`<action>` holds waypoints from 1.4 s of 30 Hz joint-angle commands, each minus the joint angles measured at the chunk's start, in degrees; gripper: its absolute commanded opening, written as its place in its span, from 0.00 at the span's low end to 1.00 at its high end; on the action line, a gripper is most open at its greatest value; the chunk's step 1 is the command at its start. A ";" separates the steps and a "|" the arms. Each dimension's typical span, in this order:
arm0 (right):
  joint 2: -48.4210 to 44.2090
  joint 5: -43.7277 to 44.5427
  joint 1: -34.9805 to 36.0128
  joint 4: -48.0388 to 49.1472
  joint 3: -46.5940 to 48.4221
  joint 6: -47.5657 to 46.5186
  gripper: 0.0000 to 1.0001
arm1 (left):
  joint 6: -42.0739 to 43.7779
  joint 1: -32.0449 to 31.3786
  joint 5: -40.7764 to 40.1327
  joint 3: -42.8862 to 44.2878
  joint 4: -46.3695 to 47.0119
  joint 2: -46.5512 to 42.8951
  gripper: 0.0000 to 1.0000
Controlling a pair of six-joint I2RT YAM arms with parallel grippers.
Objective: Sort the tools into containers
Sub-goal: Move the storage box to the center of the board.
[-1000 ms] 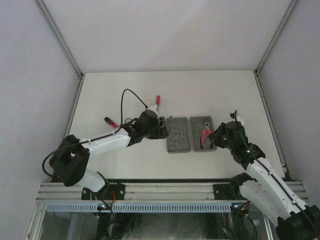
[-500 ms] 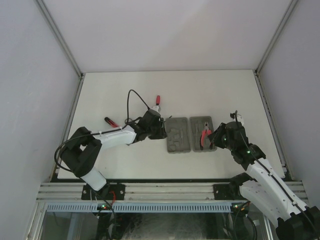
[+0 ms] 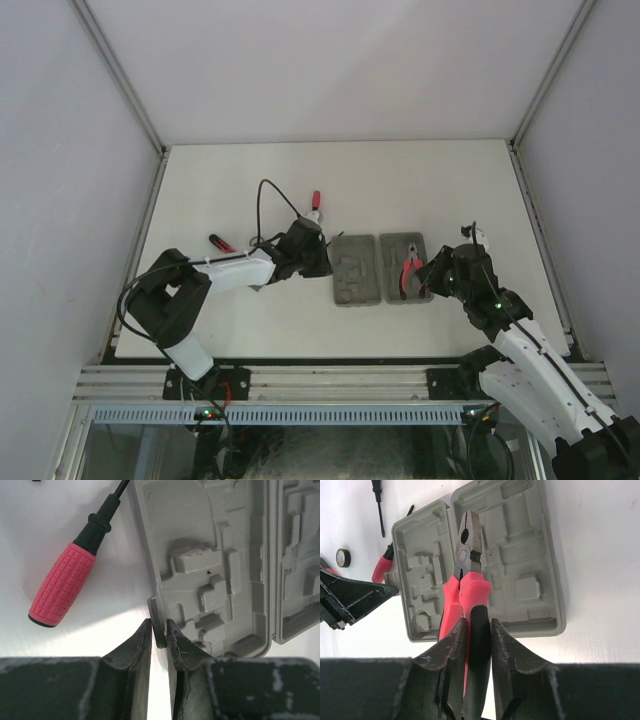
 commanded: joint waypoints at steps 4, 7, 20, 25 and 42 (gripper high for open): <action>-1.82 -0.17 -0.39 2.97 0.72 0.45 0.00 | 1.37 0.34 1.77 2.93 2.36 -0.66 0.12; -1.95 -0.17 -0.37 2.83 0.73 0.56 0.00 | 1.59 0.34 2.10 1.93 2.28 -1.48 0.07; -2.35 0.34 -0.19 2.00 0.70 0.76 0.00 | 0.51 0.35 2.20 -6.17 2.06 -7.37 0.00; -2.52 0.38 -0.07 1.72 0.61 0.65 0.00 | -1.82 0.36 0.45 -9.68 2.06 -10.50 0.00; -0.99 2.23 7.38 6.68 -2.12 -0.07 0.00 | -4.21 3.07 -3.21 -15.44 1.04 -15.69 0.00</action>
